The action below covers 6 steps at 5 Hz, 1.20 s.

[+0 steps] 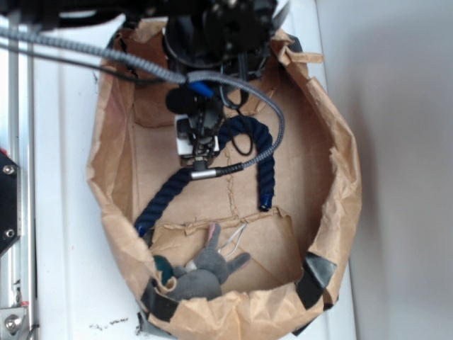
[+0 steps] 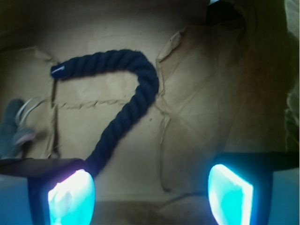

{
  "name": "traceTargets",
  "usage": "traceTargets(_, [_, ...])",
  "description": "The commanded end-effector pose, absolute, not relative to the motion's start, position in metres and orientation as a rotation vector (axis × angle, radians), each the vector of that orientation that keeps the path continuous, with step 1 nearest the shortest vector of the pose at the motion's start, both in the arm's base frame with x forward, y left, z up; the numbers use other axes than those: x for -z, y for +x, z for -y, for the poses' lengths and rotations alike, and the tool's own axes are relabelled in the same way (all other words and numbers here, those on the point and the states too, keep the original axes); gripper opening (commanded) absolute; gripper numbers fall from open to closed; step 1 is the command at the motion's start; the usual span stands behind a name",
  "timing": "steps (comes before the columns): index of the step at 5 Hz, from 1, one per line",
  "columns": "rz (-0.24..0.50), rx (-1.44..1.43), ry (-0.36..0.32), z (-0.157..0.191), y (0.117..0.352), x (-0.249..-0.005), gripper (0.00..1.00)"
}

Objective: Grab the blue rope.

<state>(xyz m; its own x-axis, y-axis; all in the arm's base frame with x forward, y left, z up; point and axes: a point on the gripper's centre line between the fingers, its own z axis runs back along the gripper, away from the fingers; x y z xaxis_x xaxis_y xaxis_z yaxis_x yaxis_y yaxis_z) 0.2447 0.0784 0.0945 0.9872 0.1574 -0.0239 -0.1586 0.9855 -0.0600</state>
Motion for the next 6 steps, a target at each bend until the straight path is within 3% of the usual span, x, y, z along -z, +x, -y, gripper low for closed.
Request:
traceTargets(1, [0.046,-0.142,0.038,-0.028,0.25,-0.109,1.0])
traceTargets(2, [0.019,-0.16,0.034,-0.021,0.254,-0.109,1.0])
traceTargets(3, [0.021,-0.18,0.072,-0.019,0.256,-0.097,1.0])
traceTargets(4, [0.012,-0.198,0.113,-0.039,0.256,-0.072,1.0])
traceTargets(6, [0.041,-0.247,0.054,-0.073,0.263,-0.052,1.0])
